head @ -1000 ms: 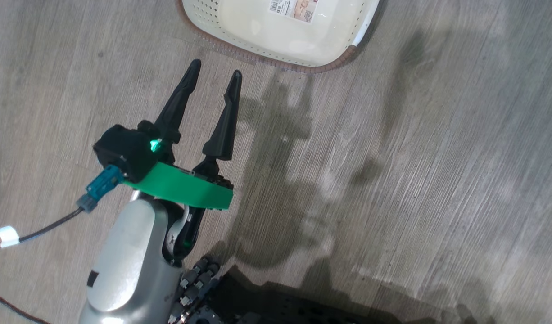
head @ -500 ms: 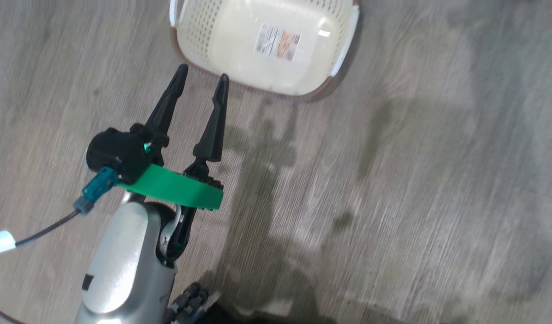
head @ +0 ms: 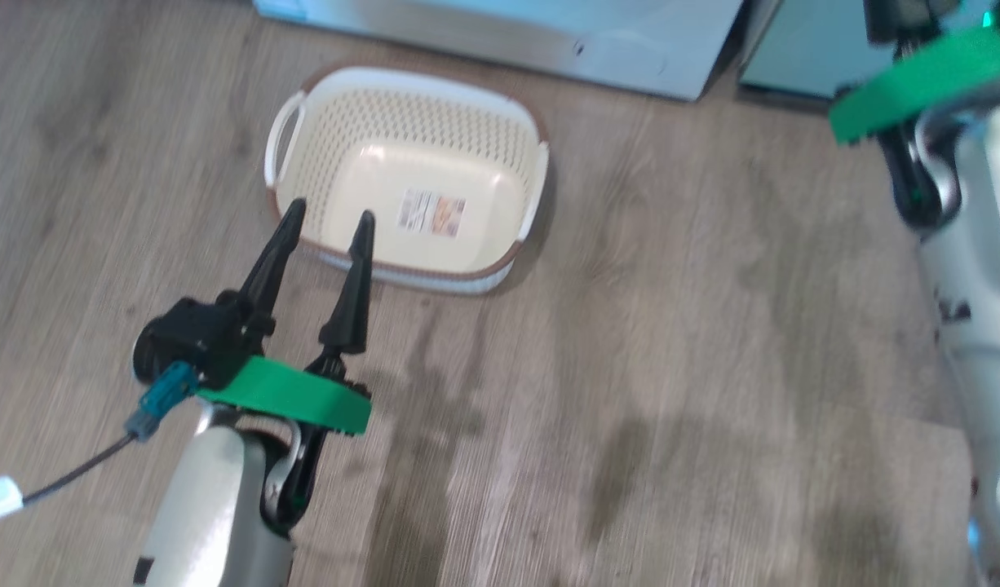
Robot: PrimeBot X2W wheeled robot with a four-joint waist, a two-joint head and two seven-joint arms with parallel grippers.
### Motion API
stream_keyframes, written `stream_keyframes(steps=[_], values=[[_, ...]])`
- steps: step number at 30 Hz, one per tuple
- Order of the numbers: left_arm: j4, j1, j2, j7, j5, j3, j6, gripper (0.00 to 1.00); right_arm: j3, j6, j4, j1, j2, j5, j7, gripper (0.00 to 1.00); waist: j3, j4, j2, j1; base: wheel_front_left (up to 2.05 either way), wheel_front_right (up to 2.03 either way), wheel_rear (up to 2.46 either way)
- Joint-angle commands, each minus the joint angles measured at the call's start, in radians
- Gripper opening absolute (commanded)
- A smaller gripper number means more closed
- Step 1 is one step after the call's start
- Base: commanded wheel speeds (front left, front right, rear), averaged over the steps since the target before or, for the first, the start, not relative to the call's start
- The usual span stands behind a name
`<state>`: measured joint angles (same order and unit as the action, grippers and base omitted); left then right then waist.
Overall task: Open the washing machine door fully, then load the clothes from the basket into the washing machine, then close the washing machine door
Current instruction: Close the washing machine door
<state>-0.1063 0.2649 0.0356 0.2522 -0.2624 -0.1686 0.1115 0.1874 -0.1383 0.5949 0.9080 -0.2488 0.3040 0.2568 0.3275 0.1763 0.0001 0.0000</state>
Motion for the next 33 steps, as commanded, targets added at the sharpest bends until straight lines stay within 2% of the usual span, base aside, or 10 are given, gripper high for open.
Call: stream_keyframes(steps=[1, 11, 17, 24, 33], values=[[0.027, -0.017, 0.015, 0.01, 0.009, 0.046, 0.002, 1.0, -0.025, 0.008, -0.081, -0.058, 0.026, 0.023, 0.005, 0.0, -0.079, -0.053, -0.0001, 0.0, 0.0, 0.0, 0.0], [0.024, -0.092, 0.015, 0.01, 0.016, 0.112, 0.005, 1.0, -0.159, 0.008, -0.286, -0.363, 0.127, 0.006, 0.005, 0.0, -0.175, -0.104, -0.0001, 0.0, 0.0, 0.0, 0.0], [0.027, -0.126, 0.015, 0.01, 0.017, 0.122, 0.007, 1.0, -0.207, 0.008, -0.373, -0.519, 0.165, 0.005, 0.005, 0.0, -0.212, -0.118, -0.0001, 0.0, 0.0, 0.0, 0.0], [0.022, -0.168, 0.015, 0.01, 0.037, 0.145, -0.016, 1.0, -0.231, 0.008, -0.409, -0.666, 0.192, -0.008, 0.005, 0.0, -0.239, -0.125, -0.0001, 0.0, 0.0, 0.0, 0.0], [0.01, -0.207, 0.015, 0.01, 0.04, 0.149, -0.026, 1.0, -0.239, 0.008, -0.421, -0.771, 0.198, -0.021, 0.005, 0.0, -0.268, -0.124, -0.0001, 0.0, 0.0, 0.0, 0.0]])
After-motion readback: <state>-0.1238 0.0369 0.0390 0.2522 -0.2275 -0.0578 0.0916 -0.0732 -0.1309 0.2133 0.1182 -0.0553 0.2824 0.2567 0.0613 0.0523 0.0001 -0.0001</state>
